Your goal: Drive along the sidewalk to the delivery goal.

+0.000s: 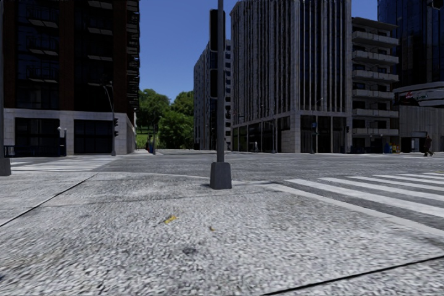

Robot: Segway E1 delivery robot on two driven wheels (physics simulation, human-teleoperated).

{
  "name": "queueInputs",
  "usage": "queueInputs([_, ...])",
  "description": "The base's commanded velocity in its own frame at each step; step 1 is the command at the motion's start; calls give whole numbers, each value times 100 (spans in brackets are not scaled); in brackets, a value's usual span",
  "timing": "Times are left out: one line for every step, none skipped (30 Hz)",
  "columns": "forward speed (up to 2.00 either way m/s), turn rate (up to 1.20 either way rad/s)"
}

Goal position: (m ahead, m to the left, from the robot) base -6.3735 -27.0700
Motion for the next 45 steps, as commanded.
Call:
queueInputs([200,-58])
queueInputs([200,-58])
queueInputs([200,-58])
queueInputs([200,-58])
queueInputs([200,-58])
queueInputs([200,-58])
queueInputs([200,-58])
queueInputs([200,-58])
queueInputs([200,-58])
queueInputs([200,-59])
queueInputs([200,-59])
queueInputs([200,-59])
queueInputs([200,-59])
queueInputs([200,-59])
queueInputs([200,-59])
queueInputs([200,-59])
queueInputs([200,-59])
queueInputs([200,-59])
queueInputs([200,-59])
queueInputs([200,-59])
queueInputs([200,-59])
queueInputs([200,-59])
queueInputs([200,-59])
queueInputs([200,-59])
queueInputs([200,-59])
queueInputs([200,-59])
queueInputs([200,-59])
queueInputs([200,-59])
queueInputs([200,-59])
queueInputs([200,-59])
queueInputs([200,-59])
queueInputs([200,-59])
queueInputs([200,-59])
queueInputs([200,-59])
queueInputs([200,-59])
queueInputs([200,-59])
queueInputs([200,-59])
queueInputs([200,-59])
queueInputs([200,-59])
queueInputs([200,-59])
queueInputs([200,-59])
queueInputs([200,-59])
queueInputs([200,-59])
queueInputs([200,-59])
queueInputs([200,-59])
